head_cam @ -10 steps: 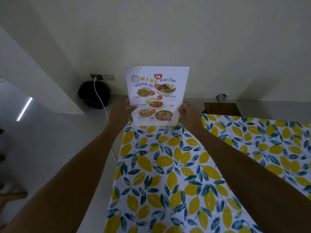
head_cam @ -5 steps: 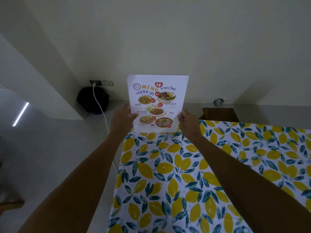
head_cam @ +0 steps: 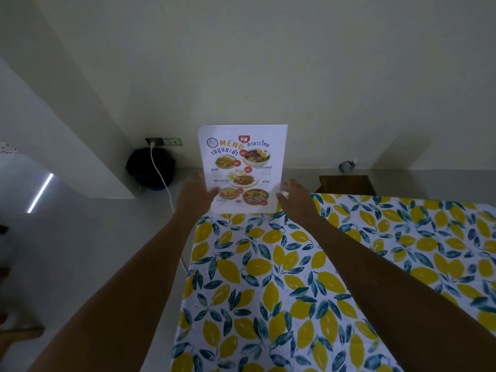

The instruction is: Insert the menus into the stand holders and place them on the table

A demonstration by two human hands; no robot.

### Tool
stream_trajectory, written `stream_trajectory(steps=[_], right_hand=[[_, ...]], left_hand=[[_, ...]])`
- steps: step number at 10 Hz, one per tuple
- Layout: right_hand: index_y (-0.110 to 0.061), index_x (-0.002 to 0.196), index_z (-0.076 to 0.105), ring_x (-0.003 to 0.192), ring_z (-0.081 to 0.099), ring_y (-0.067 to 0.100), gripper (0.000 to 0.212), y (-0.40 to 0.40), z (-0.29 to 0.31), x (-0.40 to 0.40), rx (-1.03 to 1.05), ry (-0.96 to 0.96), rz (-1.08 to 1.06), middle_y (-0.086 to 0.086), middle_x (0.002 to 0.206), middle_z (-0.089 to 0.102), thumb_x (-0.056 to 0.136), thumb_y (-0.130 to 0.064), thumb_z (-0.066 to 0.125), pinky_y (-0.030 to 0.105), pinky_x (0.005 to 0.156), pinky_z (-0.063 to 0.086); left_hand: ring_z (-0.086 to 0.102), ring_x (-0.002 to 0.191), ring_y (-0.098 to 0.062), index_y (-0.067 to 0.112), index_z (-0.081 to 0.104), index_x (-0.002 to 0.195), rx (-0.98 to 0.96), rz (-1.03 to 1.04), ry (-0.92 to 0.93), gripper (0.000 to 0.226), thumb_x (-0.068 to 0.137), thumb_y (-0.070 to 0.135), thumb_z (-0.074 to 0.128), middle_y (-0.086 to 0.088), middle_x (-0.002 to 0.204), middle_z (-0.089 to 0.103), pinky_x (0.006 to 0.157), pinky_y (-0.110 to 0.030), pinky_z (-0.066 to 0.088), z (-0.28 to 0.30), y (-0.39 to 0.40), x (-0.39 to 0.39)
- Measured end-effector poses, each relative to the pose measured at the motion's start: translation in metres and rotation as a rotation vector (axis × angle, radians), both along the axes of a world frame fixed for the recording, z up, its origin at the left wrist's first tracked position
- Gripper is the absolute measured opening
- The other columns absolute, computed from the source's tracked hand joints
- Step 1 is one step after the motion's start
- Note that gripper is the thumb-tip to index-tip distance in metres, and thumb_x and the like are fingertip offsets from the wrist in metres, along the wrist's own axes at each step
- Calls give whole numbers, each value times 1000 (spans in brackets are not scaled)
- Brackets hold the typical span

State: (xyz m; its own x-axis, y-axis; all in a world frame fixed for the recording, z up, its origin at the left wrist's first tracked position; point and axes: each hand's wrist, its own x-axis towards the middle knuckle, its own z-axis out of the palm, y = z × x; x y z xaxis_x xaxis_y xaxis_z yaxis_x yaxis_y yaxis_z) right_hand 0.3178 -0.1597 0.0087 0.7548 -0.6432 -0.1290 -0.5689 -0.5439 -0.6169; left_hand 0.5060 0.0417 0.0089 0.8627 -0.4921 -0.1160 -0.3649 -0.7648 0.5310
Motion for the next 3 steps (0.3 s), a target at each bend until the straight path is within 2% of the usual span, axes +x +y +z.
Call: stream_trajectory(steps=[1, 2, 3], right_hand=[[-3, 129, 44, 115, 55, 42, 46, -7, 9, -18, -98, 75, 66, 26, 123, 57, 94, -31, 54, 49, 91, 49], [-3, 136, 36, 117, 49, 45, 55, -18, 39, -56, -253, 223, 147, 26, 126, 52, 95, -36, 50, 51, 92, 47], [-3, 138, 35, 118, 49, 44, 59, -31, 59, -76, -337, 262, 146, 26, 129, 52, 95, -41, 48, 51, 95, 46]], left_hand=[[62, 99, -34, 6, 49, 116, 65, 9, -44, 56, 86, 52, 62, -15, 110, 62, 79, -45, 52, 8, 1, -8], [64, 94, -32, 7, 52, 114, 135, 5, -209, 56, 88, 57, 54, -14, 107, 62, 72, -41, 51, 34, 2, -39], [64, 97, -33, 8, 53, 119, 131, 2, -285, 56, 90, 56, 53, -13, 111, 63, 72, -41, 51, 56, -5, -60]])
